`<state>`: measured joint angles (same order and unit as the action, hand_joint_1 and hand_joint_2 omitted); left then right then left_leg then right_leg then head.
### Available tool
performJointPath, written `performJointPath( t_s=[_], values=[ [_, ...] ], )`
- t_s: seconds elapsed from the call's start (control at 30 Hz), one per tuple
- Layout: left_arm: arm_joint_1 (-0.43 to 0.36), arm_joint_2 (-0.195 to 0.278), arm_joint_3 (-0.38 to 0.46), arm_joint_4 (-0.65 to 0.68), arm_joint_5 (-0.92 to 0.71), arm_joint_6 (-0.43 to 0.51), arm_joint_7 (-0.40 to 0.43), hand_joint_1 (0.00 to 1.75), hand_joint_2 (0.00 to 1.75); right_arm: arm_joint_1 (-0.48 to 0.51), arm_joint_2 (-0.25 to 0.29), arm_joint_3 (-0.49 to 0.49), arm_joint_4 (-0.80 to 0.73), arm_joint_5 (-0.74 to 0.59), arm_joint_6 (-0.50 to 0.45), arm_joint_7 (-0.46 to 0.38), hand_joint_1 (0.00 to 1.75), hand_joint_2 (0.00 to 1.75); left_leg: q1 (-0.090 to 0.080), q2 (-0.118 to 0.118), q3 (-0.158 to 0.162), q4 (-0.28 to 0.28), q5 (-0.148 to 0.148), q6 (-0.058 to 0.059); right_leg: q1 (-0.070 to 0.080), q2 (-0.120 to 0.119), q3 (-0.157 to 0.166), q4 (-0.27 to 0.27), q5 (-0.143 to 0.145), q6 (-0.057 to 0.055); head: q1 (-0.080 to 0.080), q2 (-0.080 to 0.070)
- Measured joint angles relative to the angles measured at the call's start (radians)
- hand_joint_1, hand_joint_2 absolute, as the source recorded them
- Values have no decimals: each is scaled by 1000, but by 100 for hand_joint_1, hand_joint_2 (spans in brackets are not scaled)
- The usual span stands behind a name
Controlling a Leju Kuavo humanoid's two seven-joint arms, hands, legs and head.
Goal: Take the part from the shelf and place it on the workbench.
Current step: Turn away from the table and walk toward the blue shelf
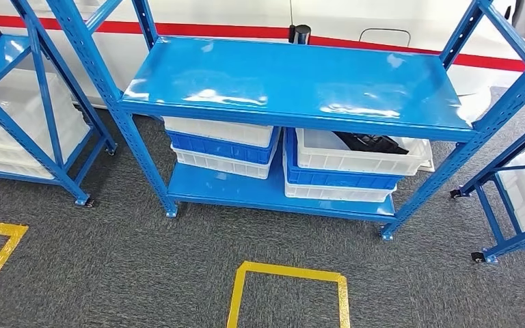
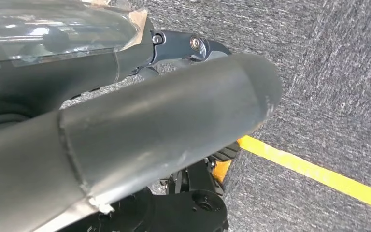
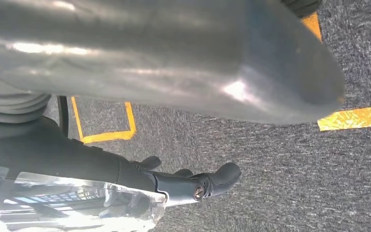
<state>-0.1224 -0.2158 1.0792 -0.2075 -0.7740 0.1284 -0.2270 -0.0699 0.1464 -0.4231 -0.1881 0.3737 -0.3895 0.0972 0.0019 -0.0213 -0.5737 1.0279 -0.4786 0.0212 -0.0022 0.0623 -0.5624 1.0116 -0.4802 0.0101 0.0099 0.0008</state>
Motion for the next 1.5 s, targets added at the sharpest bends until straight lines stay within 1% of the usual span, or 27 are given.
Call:
performJointPath(
  t_s=[0.13, 0.27, 0.4, 0.53, 0.67, 0.77, 0.83, 1.13, 1.5],
  values=[
    [0, 0, 0, 0, -2, 3, 2, 0, 0, 1, 0, 0, 0, 11, 0, 7, 0, 0, -1, 0, 0, 0, -1, 4, -1, 0, 3, -4, 1, 3, 0, 0],
    [0, -1, 0, 0, -2, 7, 3, 0, 175, 1, 0, 0, 0, 17, 0, 17, 0, 0, -1, 0, 0, 1, -2, 7, -2, 0, 5, -5, 2, 4, 0, 0],
    [0, -1, 0, 0, -11, 9, 14, 0, 175, 1, 0, 0, 0, 26, 0, 21, 0, 0, 0, 0, 0, 1, -2, 7, -4, 0, 8, -5, 2, 5, 0, 0],
    [0, -1, -5, 0, -38, 11, 42, 0, 175, 1, 0, 0, 0, 32, 1, 22, 0, 0, 2, 0, 0, 1, -2, 7, -3, 0, 8, -5, 2, 5, 0, 0],
    [0, -2, -11, 0, -51, 22, 53, 0, 175, 1, 0, 0, 0, 32, 1, 24, 0, 175, 5, 0, 1, 1, -2, 6, 0, 0, 7, -5, 2, 5, 0, 0],
    [3, 1, -28, 0, -48, 28, 59, 0, 175, 3, -1, 2, -1, 26, 11, 24, 0, 175, 7, 0, 1, 1, -2, 6, 2, 0, 8, -5, 2, 5, 0, 0],
    [11, 7, -65, -2, -27, 27, 66, 0, 175, 9, -4, 9, -4, 13, 28, 23, 0, 175, 7, 0, 1, 1, -2, 6, 2, 0, 8, -5, 2, 5, 0, 0],
    [65, 50, -280, -29, 152, -4, 103, 0, 175, 52, -31, 80, -37, -73, 110, -2, 0, 175, 8, 0, 0, 0, -3, 5, 3, 0, 4, -5, 1, 5, 0, 0],
    [136, 108, -559, -79, 381, -48, 148, 0, 175, 110, -70, 192, -90, -183, 212, -35, 0, 175, 8, 0, 2, 0, -4, 4, 3, 0, 2, -5, -1, 6, 0, 0]
  ],
)
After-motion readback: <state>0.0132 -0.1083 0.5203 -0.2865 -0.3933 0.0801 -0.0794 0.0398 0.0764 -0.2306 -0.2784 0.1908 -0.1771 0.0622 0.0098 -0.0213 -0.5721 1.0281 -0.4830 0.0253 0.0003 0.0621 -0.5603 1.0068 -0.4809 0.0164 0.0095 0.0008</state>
